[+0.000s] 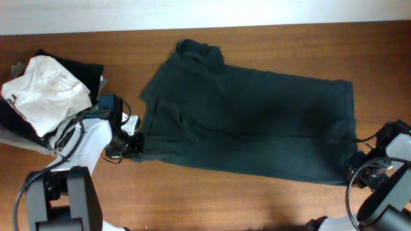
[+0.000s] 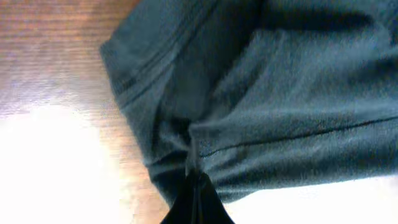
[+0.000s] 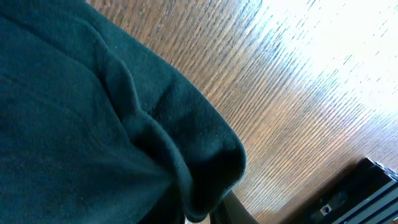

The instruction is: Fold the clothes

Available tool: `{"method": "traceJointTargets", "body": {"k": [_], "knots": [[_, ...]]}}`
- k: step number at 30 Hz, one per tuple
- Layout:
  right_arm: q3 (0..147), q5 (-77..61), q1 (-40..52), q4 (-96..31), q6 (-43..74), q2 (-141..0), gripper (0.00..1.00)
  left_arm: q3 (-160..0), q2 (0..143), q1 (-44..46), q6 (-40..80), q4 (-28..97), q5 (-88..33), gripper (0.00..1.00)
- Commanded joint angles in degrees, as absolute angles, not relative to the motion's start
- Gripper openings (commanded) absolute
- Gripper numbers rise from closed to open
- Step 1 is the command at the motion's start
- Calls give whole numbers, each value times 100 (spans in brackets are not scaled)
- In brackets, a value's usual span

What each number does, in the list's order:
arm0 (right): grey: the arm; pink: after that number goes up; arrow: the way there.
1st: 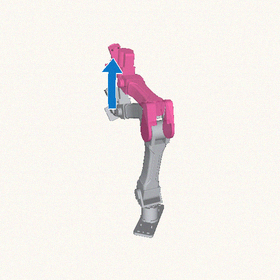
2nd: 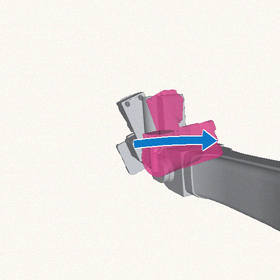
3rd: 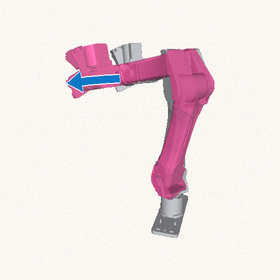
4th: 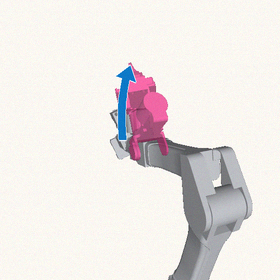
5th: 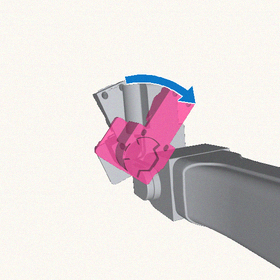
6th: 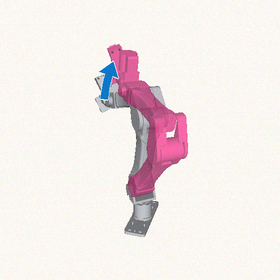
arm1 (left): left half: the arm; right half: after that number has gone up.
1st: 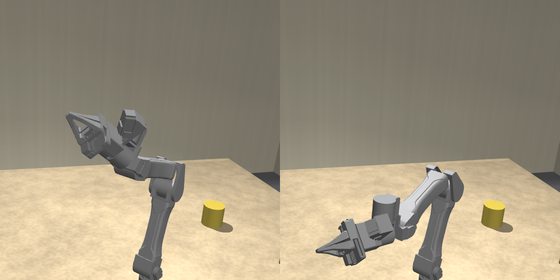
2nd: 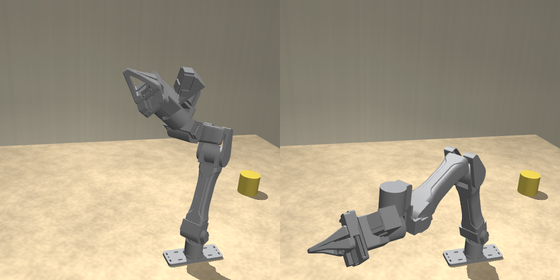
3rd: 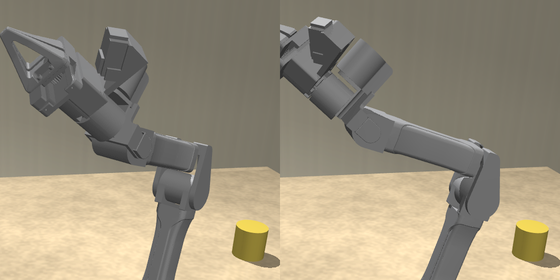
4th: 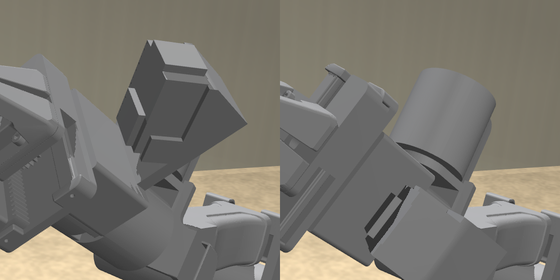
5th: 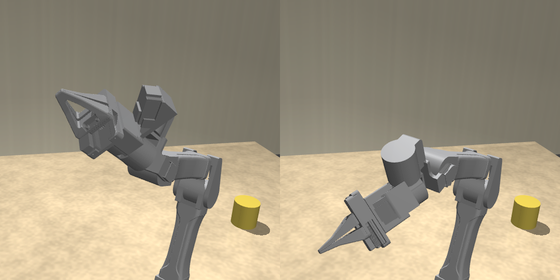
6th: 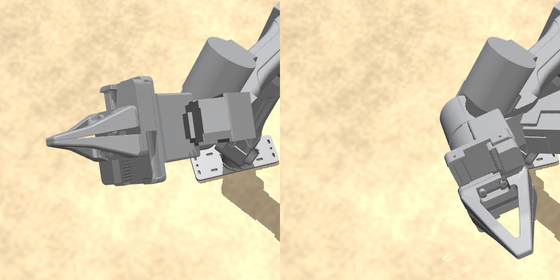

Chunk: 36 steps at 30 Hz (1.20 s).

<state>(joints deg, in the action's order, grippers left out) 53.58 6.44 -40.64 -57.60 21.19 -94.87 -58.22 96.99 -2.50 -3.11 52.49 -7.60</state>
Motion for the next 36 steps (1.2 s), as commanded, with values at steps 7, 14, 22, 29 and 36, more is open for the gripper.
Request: {"method": "traceJointTargets", "body": {"k": [7, 14, 22, 29, 36], "knots": [[5450, 823, -4095, -5767, 2193, -9496, 17, -6556, 9717, -469, -419, 5387, -252, 0], [5450, 819, -4095, -5767, 2196, -9496, 17, -6528, 9717, -462, -416, 6073, -779, 38], [5450, 816, -4095, -5767, 2196, -9496, 17, -5972, 9717, -395, -416, 5454, -1022, 38], [5450, 775, -4095, -5765, 2196, -9496, 17, -5704, 9719, -126, -421, 5109, -937, 26], [5450, 777, -4095, -5765, 2196, -9496, 17, -5721, 9717, -145, -436, 5179, -742, 0]]}}
